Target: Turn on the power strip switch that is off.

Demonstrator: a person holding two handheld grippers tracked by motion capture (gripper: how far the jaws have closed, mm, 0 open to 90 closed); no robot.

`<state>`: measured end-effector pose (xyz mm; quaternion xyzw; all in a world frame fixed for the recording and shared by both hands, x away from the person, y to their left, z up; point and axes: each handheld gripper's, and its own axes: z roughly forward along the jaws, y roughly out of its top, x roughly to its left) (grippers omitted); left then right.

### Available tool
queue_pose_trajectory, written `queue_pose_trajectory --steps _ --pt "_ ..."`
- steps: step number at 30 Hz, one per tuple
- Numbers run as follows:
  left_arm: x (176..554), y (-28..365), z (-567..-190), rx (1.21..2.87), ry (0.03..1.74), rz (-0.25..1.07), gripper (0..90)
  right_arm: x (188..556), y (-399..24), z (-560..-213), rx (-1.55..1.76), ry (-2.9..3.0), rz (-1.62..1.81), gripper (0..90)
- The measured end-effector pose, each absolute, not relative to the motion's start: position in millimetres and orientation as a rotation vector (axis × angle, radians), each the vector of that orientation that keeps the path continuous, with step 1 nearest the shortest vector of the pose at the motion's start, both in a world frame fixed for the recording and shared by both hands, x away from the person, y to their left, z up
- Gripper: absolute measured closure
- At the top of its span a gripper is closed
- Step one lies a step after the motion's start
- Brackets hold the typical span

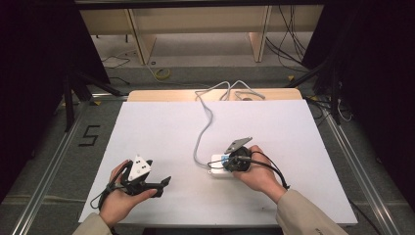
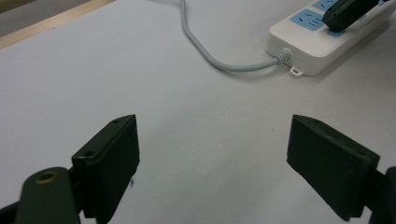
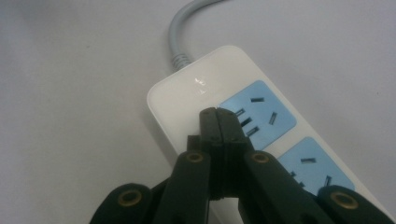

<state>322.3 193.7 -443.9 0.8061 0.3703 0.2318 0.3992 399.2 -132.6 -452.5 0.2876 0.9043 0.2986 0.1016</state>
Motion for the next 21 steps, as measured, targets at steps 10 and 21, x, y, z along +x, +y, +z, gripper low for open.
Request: queue_pose_trajectory --steps 10,21 --pt "322.8 193.6 -444.2 2.040 0.938 0.587 16.8 397.7 -132.8 -452.5 0.855 2.659 0.890 90.0" --pt "322.8 193.2 -444.1 2.043 0.938 0.585 16.8 397.9 -134.4 -450.6 0.835 2.656 0.877 90.0"
